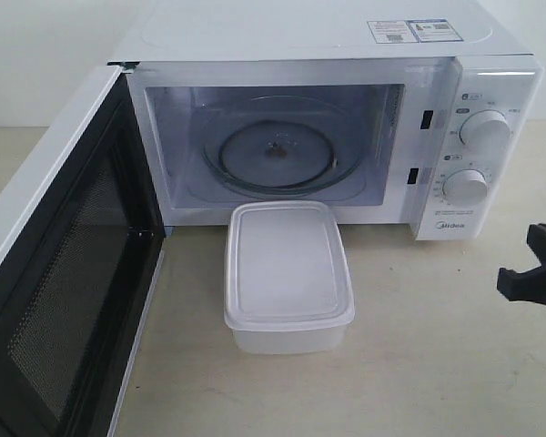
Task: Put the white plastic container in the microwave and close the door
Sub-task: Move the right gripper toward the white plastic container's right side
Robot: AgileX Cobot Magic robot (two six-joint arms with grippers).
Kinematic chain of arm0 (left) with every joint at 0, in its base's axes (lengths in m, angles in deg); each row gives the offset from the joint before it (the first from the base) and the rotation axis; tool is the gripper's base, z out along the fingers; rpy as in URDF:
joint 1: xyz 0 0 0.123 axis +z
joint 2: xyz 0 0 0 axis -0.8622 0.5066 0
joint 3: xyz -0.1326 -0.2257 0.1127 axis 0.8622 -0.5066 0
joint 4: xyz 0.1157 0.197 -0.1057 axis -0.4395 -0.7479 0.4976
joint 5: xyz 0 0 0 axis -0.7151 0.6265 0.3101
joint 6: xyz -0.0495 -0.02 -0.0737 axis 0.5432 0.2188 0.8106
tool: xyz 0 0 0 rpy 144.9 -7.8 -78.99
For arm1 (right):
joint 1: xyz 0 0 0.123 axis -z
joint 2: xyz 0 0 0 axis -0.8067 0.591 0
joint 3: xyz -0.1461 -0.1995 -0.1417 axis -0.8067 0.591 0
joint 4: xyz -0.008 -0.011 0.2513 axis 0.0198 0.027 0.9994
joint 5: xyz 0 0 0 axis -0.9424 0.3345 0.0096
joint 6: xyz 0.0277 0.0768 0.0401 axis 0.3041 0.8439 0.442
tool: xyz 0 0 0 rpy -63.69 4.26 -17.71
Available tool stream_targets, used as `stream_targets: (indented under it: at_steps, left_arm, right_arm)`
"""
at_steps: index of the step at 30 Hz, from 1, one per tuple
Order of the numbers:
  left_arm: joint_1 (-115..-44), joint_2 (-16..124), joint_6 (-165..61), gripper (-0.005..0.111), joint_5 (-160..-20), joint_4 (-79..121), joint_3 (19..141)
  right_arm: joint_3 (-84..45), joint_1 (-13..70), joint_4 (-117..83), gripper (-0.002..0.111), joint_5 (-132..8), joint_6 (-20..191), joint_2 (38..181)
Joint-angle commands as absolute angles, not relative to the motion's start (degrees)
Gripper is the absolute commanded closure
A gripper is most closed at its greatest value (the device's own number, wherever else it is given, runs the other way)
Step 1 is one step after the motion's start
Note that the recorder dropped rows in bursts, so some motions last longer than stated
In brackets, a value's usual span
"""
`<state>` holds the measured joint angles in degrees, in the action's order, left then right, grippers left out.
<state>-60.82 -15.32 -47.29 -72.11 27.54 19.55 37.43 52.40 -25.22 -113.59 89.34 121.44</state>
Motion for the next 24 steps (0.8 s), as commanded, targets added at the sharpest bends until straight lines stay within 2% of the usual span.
stream_targets:
  at_steps: [1,6,10,24]
  left_arm:
    - [-60.6,-15.5,-47.2,0.102,-72.4,27.8,19.3]
    - [-60.6,-15.5,-47.2,0.102,-72.4,27.8,19.3]
    - [-60.6,-15.5,-47.2,0.102,-72.4,27.8,19.3]
    - [-60.6,-15.5,-47.2,0.102,-72.4,27.8,19.3]
  right_arm:
    - [37.3,52.6,-28.0,0.108,-122.5,91.6,130.0]
    - [36.7,52.6,-33.1,0.108,-129.4,101.9,137.4]
    - [31.8,52.6,-39.3,0.108,-122.6,120.2,140.6]
    - [10.8,52.6,-89.7,0.108,-112.7,167.6,142.5]
